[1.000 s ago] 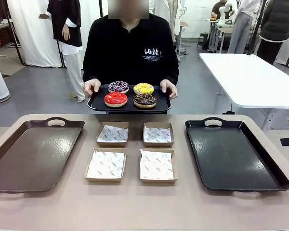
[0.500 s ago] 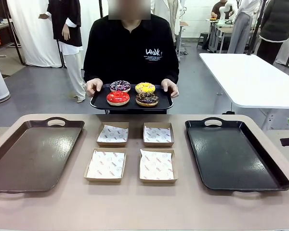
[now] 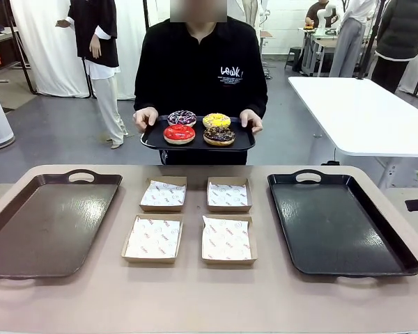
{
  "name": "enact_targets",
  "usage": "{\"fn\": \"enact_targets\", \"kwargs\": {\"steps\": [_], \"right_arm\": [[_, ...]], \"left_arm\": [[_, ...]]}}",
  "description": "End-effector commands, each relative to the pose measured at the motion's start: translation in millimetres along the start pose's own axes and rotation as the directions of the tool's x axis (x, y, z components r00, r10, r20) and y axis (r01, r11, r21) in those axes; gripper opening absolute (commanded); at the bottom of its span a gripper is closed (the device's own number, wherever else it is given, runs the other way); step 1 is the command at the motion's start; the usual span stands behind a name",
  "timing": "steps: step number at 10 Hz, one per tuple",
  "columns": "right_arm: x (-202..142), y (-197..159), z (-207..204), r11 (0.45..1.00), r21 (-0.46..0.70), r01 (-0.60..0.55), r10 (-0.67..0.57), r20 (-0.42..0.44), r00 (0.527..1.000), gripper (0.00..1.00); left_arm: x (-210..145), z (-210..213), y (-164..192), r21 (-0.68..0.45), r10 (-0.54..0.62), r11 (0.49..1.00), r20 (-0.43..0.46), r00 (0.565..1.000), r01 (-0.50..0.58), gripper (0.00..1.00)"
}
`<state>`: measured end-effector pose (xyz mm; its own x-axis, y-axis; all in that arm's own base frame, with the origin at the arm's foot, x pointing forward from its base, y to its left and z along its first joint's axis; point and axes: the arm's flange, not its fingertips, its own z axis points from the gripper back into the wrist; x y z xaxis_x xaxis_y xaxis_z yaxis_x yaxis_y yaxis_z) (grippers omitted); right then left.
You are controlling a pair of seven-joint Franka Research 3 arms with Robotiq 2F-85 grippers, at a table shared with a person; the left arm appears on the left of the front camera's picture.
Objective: Individually package the donuts and arrange them on the tray.
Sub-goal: Pick up one Paper togo box.
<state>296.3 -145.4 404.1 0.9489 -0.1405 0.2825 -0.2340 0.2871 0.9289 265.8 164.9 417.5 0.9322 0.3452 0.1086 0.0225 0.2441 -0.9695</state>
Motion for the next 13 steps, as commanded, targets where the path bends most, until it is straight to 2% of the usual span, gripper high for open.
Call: {"fn": "enact_targets", "kwargs": {"steps": [1,3,4,8,10,13], "right_arm": [[0.6,-0.6,0.0,1.0,0.008,-0.001,0.001,0.002,1.0,1.0],[0.0,0.0,0.0,1.0,0.0,0.0,0.0,0.0,1.0,1.0],[6.7,9.9,-11.9,0.999,-0.036,-0.015,0.014,-0.038,0.999,1.0],[87.3,80.8,-105.3,0.959,-0.282,-0.024,-0.019,-0.148,0.989,1.0],[125.1,109.0,-163.7,0.901,-0.433,-0.035,-0.042,-0.168,0.985,1.0],[139.7,115.6,-246.7,0.763,-0.642,-0.077,-0.055,-0.184,0.981,1.0]], "left_arm": [[0.8,0.9,-1.4,-0.012,0.003,1.0,0.009,1.0,-0.002,1.0],[0.8,0.9,-1.4,-0.012,0.003,1.0,0.009,1.0,-0.002,1.0],[0.8,0.9,-1.4,-0.012,0.003,1.0,0.009,1.0,-0.002,1.0],[0.8,0.9,-1.4,-0.012,0.003,1.0,0.009,1.0,-0.002,1.0],[0.8,0.9,-1.4,-0.012,0.003,1.0,0.009,1.0,-0.002,1.0],[0.8,0.9,-1.4,-0.012,0.003,1.0,0.009,1.0,-0.002,1.0]]}}
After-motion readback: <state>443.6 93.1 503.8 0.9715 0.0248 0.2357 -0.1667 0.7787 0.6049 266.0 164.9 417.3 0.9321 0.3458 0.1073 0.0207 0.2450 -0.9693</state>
